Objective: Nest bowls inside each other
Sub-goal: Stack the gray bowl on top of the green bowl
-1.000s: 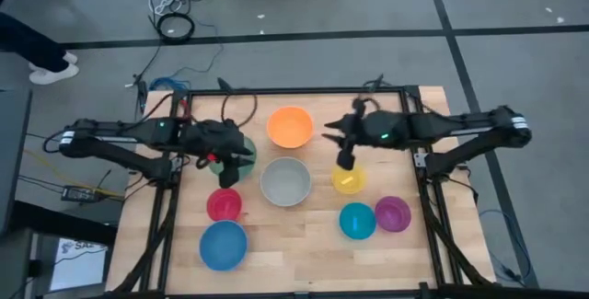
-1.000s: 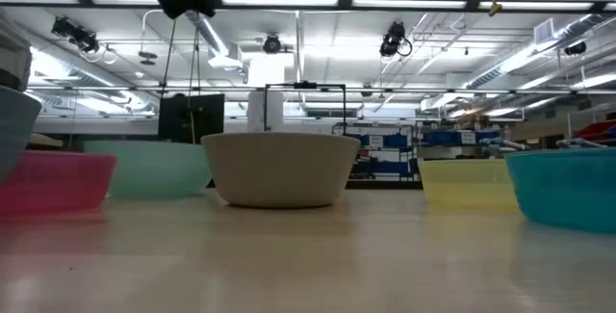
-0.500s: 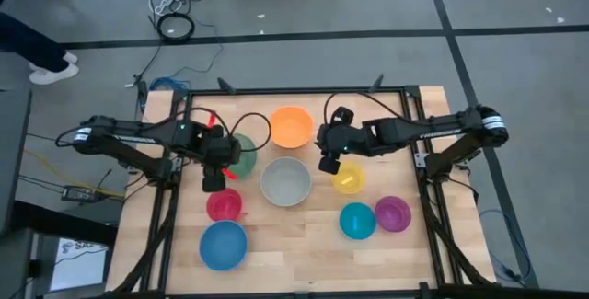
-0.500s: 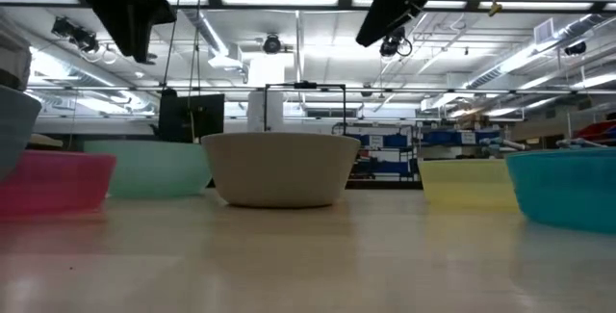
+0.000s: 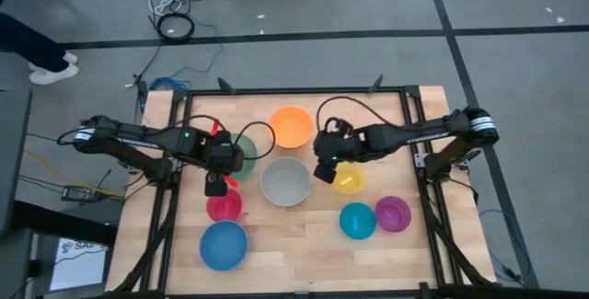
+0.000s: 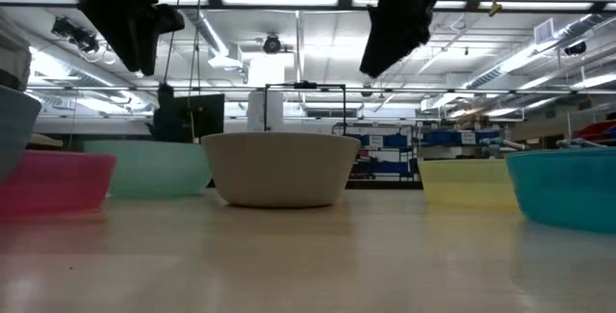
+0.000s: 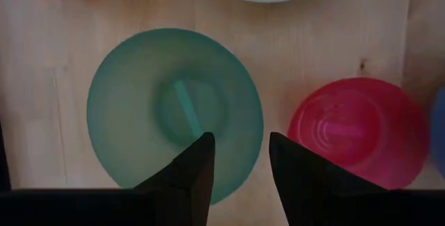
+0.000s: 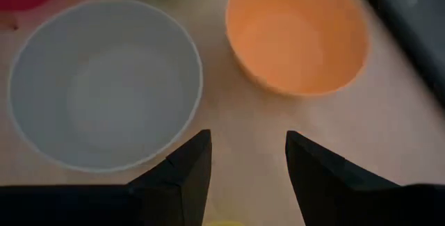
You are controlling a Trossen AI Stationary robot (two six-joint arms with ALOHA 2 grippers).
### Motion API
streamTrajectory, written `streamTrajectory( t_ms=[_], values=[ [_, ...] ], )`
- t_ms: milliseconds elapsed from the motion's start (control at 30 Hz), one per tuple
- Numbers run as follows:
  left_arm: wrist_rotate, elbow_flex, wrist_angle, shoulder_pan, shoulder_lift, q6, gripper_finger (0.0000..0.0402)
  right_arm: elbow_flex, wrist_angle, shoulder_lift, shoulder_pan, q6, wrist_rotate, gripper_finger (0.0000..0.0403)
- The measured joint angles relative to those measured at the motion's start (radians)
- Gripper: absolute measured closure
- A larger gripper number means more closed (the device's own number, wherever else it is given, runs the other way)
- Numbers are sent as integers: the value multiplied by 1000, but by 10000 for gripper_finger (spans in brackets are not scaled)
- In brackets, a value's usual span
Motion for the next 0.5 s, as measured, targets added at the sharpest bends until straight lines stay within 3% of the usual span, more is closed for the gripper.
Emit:
streamTrajectory(
  t_ms=[500],
  values=[
    [-14,-12,37,0,0,-100,255,-1,146,195,-26,157,-128,231]
  ],
)
